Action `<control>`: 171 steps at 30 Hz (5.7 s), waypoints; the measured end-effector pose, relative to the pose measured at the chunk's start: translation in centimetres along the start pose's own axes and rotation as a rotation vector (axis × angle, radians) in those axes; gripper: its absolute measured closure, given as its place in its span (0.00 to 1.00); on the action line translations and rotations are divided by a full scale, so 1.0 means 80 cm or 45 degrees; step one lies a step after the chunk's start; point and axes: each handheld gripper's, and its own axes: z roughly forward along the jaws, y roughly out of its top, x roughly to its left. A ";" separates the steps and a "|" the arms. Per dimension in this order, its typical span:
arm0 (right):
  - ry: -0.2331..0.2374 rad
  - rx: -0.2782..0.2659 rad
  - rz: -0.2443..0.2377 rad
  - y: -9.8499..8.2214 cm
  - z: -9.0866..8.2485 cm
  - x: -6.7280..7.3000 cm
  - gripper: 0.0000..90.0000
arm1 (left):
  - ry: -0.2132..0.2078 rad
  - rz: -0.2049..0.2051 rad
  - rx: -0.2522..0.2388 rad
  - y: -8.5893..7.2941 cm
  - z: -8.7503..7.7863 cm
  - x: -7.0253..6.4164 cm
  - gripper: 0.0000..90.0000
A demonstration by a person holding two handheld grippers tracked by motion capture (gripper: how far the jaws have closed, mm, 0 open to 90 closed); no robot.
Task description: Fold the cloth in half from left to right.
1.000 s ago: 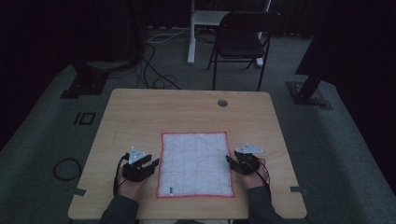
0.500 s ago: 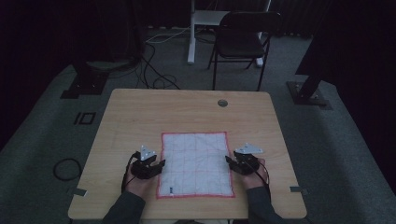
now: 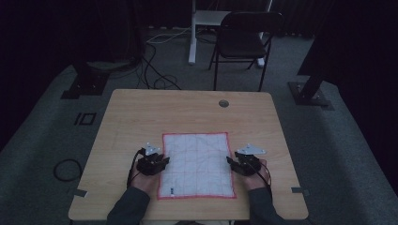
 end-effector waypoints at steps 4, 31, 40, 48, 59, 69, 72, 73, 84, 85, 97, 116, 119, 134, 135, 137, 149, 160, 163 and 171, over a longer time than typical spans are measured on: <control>0.003 -0.001 -0.002 0.000 0.000 0.000 0.61 | -0.014 -0.007 -0.002 -0.002 -0.003 0.005 0.98; 0.024 0.013 -0.023 0.001 0.003 0.005 0.60 | -0.153 -0.051 -0.097 0.032 -0.031 0.018 0.99; 0.025 0.013 -0.020 0.000 0.003 0.004 0.60 | -0.190 -0.020 -0.065 0.054 -0.024 0.001 0.99; 0.024 0.015 -0.019 0.000 0.004 0.004 0.60 | -0.211 0.020 -0.077 0.064 -0.018 -0.010 0.99; 0.023 0.015 -0.016 0.000 0.004 0.003 0.61 | -0.244 0.051 -0.085 0.072 -0.012 -0.025 0.99; 0.024 0.017 -0.016 0.000 0.004 0.003 0.61 | -0.272 0.085 -0.078 0.080 -0.004 -0.042 0.99; 0.024 0.019 -0.016 0.000 0.005 0.003 0.61 | -0.281 0.096 -0.077 0.083 0.000 -0.048 0.99; 0.024 0.021 -0.015 0.000 0.005 0.003 0.61 | -0.283 0.100 -0.077 0.083 0.001 -0.050 0.99; 0.026 0.017 -0.012 0.000 0.004 0.002 0.61 | -0.306 0.127 -0.061 0.088 0.015 -0.067 0.99; 0.027 0.018 -0.012 0.000 0.004 0.003 0.61 | -0.307 0.129 -0.059 0.088 0.016 -0.068 0.99; 0.026 0.019 -0.014 0.000 0.005 0.003 0.61 | -0.326 0.145 -0.042 0.091 0.029 -0.081 0.99; 0.032 0.021 -0.018 0.000 0.006 0.004 0.61 | -0.351 0.161 -0.022 0.092 0.046 -0.095 0.99; 0.032 0.021 -0.018 0.000 0.006 0.004 0.61 | -0.355 0.167 -0.021 0.094 0.048 -0.097 0.99; 0.031 0.020 -0.017 0.000 0.006 0.003 0.61 | -0.379 0.195 -0.012 0.106 0.061 -0.117 0.99; 0.031 0.020 -0.017 0.000 0.005 0.003 0.61 | -0.384 0.198 -0.011 0.108 0.063 -0.120 0.99; 0.032 0.020 -0.016 0.000 0.005 0.002 0.61 | -0.391 0.202 -0.012 0.109 0.065 -0.123 0.99; 0.029 0.014 -0.008 0.000 0.004 0.000 0.61 | -0.411 0.208 -0.007 0.120 0.078 -0.138 0.99; 0.028 0.014 -0.004 0.000 0.004 -0.001 0.61 | -0.426 0.198 0.000 0.123 0.085 -0.146 0.99; 0.028 0.013 -0.003 0.000 0.004 -0.001 0.61 | -0.429 0.171 0.003 0.124 0.091 -0.145 0.99; 0.028 0.014 -0.001 -0.001 0.005 -0.001 0.61 | -0.437 0.162 0.039 0.122 0.110 -0.150 0.98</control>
